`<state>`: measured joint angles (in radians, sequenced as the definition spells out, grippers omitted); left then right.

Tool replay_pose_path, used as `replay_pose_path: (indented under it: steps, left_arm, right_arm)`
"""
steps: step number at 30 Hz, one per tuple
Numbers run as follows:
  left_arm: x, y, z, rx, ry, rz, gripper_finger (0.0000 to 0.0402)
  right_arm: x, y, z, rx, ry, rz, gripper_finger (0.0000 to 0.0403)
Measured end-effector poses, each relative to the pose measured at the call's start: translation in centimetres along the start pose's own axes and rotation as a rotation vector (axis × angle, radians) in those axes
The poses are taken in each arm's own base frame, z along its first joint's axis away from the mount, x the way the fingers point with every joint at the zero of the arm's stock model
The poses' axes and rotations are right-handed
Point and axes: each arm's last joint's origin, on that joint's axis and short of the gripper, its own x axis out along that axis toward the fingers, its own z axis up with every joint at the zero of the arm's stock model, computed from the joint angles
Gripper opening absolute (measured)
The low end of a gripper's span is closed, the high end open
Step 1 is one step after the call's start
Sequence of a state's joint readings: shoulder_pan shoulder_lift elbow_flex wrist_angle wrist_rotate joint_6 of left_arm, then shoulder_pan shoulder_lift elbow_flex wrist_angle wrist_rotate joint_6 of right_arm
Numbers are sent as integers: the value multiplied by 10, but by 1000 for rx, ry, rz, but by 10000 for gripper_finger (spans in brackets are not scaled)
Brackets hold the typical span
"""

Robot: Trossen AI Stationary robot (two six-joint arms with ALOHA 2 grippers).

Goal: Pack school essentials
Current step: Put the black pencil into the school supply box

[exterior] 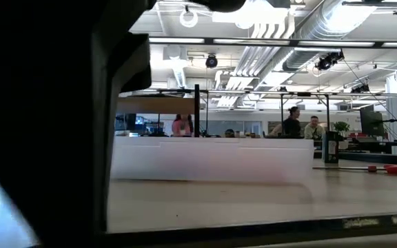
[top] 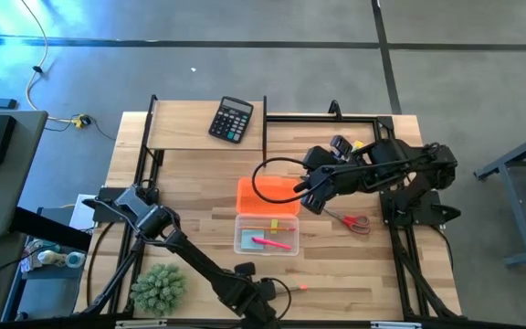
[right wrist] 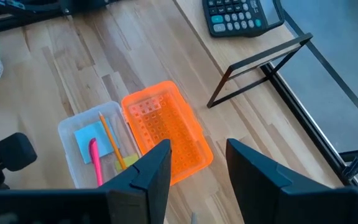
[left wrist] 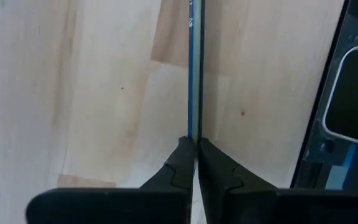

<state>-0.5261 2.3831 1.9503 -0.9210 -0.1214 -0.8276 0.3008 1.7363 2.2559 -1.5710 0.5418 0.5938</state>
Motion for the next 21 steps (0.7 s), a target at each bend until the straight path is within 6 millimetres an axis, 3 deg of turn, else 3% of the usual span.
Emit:
replay_pose_path:
  steps: [8,21]
  left_arm:
    - [-16,13,15,0,-33,3,2]
    - [-19,21,30,-22,-18,-92,0]
  right_arm:
    - [-16,-13,-1,24,-37,16,144]
    - [-28,-22,-3,42,-57,39,144]
